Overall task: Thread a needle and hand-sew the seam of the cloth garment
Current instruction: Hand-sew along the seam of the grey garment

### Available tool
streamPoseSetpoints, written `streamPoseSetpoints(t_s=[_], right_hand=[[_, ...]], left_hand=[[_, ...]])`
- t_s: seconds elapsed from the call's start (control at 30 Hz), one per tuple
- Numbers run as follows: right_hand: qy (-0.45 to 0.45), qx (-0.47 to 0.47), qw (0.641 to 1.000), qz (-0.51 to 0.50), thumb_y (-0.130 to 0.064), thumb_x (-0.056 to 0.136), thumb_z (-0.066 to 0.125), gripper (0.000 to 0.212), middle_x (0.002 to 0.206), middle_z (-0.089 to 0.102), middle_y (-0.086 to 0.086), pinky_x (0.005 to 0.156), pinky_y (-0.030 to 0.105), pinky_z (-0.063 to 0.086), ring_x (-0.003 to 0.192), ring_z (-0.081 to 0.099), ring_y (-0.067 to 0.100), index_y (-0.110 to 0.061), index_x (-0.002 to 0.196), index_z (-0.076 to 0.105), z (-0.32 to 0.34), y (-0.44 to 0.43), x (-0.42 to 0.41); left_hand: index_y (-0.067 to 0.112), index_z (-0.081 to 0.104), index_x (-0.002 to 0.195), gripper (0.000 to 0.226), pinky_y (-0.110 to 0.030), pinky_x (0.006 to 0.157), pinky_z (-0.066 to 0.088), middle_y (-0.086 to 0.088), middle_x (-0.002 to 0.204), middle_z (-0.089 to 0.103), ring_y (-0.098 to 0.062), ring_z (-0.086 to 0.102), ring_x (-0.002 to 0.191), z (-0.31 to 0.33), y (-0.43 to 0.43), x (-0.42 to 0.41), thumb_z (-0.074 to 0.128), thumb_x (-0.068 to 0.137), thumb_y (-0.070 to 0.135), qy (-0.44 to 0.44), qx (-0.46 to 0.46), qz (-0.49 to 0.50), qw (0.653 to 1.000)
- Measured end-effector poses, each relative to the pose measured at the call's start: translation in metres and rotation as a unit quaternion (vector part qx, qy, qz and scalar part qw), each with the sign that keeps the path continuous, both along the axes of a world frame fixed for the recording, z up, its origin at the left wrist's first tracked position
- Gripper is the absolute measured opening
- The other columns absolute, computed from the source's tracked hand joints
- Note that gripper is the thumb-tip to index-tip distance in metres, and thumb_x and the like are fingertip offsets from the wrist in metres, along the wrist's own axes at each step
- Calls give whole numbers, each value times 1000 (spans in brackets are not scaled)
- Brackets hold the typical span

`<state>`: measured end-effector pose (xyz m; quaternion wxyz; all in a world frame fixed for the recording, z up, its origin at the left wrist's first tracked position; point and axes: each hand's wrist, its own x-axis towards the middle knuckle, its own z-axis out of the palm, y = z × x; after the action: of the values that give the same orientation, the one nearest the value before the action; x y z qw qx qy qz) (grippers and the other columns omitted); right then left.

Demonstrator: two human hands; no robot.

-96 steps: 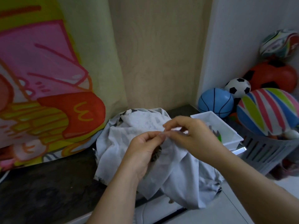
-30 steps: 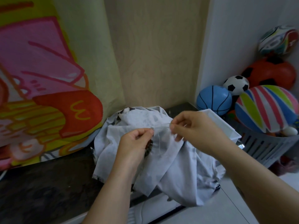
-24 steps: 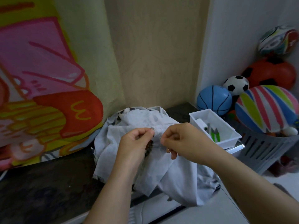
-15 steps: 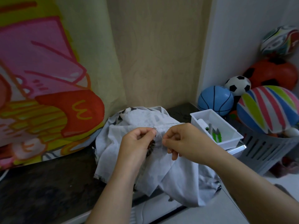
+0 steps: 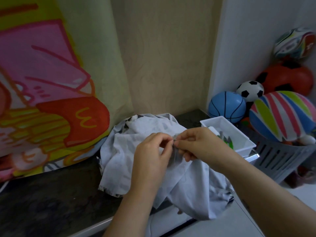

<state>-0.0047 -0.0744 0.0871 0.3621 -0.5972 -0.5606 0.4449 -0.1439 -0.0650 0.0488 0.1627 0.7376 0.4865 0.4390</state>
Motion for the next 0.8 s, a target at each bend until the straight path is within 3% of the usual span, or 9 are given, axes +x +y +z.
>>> streamPoseSetpoints(t_s=[0.17,0.33,0.5,0.6,0.7,0.8], right_hand=[[26,58,998,12,-9,83,68,10,69,69,7,58,17,51,54,62,8,-5,92,64,2,-3,2],[16,113,991,65,-12,83,69,9,73,72,3,61,9,48,63,63,3,-9,91,72,3,-6,1],[2,168,984,51,-16,76,74,14,78,73,1,65,13,51,70,68,10,-14,89,68,-3,-4,6],[-16,176,984,12,-43,65,73,34,76,70,2,64,18,50,66,62,12,-17,85,64,-2,-1,14],[-72,127,989,-12,-63,68,54,42,89,68,-7,79,27,51,82,63,7,-28,82,72,2,5,32],[-48,51,997,39,-60,74,50,40,96,68,-17,80,13,43,90,60,-7,-30,83,75,1,4,33]], left_hand=[[32,61,80,15,-9,62,47,11,79,66,2,62,73,0,3,1,62,91,22,-145,-105,29,983],[29,64,85,10,-11,65,50,8,84,70,0,65,77,3,2,-1,60,92,21,-209,-139,17,968],[29,64,83,14,-11,65,49,12,79,70,0,66,76,7,-3,-2,60,92,20,-209,-135,-52,967],[26,66,85,12,-13,66,49,13,78,70,0,65,74,8,-1,-3,61,91,17,-211,-156,-97,960],[28,66,83,13,-13,68,48,16,76,67,2,61,72,7,0,-6,63,89,17,-190,-159,-120,961],[31,65,80,18,-11,66,45,19,73,66,4,60,70,9,-1,-7,63,89,15,-154,-155,-142,965]])
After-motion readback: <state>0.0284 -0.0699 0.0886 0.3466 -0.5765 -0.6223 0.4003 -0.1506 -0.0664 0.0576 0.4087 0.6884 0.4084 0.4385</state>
